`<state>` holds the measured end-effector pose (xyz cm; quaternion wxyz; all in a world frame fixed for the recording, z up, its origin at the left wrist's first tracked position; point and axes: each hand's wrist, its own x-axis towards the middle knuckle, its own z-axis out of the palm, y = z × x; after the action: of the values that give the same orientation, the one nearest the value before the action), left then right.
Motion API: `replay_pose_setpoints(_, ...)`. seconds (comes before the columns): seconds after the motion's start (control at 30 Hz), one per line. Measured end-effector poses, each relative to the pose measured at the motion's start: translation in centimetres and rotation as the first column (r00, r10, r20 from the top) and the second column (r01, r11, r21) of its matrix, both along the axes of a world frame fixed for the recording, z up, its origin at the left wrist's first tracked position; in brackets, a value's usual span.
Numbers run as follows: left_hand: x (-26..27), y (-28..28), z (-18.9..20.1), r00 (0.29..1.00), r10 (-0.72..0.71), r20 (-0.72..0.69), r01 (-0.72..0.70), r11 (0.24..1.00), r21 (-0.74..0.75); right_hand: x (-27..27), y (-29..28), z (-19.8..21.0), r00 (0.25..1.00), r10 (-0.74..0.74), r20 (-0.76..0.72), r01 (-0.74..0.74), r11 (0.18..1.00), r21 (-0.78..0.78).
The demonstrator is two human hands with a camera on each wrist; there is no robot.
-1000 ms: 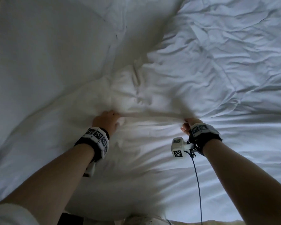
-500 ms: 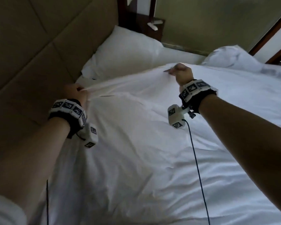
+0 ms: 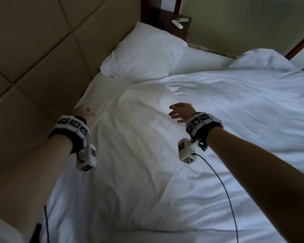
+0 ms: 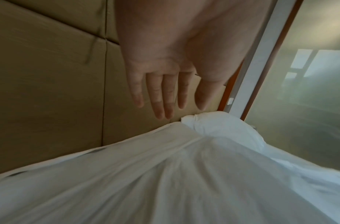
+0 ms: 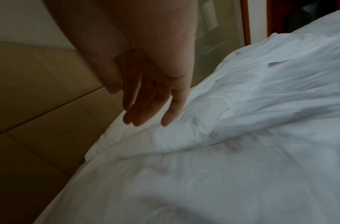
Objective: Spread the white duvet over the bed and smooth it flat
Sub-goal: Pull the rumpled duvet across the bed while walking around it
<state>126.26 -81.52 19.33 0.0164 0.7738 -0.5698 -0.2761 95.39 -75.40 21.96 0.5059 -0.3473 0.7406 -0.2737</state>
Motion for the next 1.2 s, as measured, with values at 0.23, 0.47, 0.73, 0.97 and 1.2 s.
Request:
replay_pose_setpoints(0.23,-5.8,3.0,-2.3,0.978,-0.202,0.053,0.197,0.976,0.094,-5.0,9.2,-0.7,0.97,-0.24,0.035,0.239,0.971,0.021)
replay_pose_setpoints(0.47,-20.9,9.6,-0.4,0.826,-0.564,-0.013,0.564,0.826,0.014,-14.9,23.4,0.3,0.846,-0.532,-0.036,0.533,0.846,0.029)
replay_pose_setpoints(0.73,-39.3,24.4,2.6,0.592,-0.805,-0.012,0.801,0.591,-0.093,-26.1,44.8,1.1,0.637,-0.77,-0.003,0.77,0.637,-0.016)
replay_pose_setpoints(0.97,-56.0,42.6,-0.3,0.454,-0.889,-0.057,0.888,0.456,-0.054,-37.1,66.9,-0.7,0.452,-0.892,-0.026,0.891,0.45,0.052)
replay_pose_setpoints(1.2,-71.4,56.9,-0.6,0.284,-0.955,-0.089,0.956,0.289,-0.054,-46.4,83.2,-1.5,0.211,-0.975,-0.065,0.977,0.209,0.042)
